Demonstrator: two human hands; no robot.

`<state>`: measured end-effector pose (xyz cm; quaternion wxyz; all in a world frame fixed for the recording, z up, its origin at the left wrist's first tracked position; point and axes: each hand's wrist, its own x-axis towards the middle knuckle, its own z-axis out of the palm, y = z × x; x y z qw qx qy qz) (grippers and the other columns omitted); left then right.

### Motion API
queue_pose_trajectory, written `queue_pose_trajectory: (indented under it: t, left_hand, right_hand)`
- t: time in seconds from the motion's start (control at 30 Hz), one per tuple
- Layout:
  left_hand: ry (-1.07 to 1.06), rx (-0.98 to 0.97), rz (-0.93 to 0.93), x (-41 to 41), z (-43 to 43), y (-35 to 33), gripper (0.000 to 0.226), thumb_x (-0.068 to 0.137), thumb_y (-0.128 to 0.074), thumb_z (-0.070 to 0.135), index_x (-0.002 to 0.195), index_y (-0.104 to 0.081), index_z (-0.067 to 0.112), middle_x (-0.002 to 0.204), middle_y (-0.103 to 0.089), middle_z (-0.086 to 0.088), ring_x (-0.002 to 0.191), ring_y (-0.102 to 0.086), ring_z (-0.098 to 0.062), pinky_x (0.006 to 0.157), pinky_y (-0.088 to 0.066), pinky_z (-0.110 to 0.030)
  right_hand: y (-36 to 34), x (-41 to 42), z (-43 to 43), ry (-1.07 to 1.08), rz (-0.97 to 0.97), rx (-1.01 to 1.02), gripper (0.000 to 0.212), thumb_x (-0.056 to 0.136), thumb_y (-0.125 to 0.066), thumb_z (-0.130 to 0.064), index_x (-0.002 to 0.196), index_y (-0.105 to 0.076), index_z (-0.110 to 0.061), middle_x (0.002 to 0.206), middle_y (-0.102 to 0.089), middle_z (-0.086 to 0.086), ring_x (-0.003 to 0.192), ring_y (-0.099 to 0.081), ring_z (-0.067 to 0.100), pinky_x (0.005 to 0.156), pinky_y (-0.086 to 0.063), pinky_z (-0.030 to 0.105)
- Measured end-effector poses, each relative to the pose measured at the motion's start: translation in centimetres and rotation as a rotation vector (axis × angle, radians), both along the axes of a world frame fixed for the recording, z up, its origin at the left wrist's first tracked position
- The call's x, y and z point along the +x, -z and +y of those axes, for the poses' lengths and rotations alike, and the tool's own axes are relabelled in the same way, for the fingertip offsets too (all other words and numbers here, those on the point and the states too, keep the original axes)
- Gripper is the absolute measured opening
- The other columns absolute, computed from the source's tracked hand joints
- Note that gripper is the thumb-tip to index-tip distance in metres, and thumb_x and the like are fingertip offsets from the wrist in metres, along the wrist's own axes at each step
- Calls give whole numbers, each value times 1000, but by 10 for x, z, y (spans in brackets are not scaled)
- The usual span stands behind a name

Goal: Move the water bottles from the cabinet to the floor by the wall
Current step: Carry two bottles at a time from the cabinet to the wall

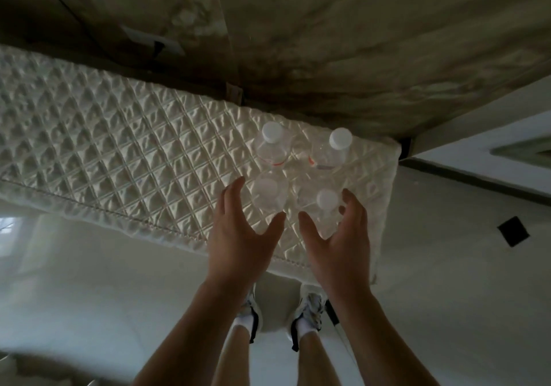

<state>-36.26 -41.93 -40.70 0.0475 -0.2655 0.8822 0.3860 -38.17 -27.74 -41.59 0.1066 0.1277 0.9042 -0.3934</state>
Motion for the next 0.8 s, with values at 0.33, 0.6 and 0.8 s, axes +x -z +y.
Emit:
queue_pose_trajectory:
  t: [0.33,0.6,0.8]
  left_hand:
    - [-55,51,169,-6,11,63,85,73,-81,39,141,-38,12,135,-50,-2,126,-50,-20,97,-50,-43]
    - [-133,60,240,-16,20,74,72,74,-79,33,133,-46,7,123,-58,-7,114,-58,-24,90,-51,-45]
    - [-178,84,230,-19,15,69,69,76,-80,37,132,-49,13,120,-62,-1,111,-61,-22,87,-54,-46]
  right_hand:
    - [63,1,-17,192,109,-61,94,70,-71,-58,143,-33,-11,134,-49,6,124,-52,21,98,-50,46]
    - [75,-5,-16,263,208,-67,84,71,-79,-48,133,-45,-3,124,-55,8,115,-56,21,97,-50,40]
    - [69,-12,-8,257,224,-52,76,69,-74,-50,125,-50,-4,115,-58,6,104,-61,22,86,-54,45]
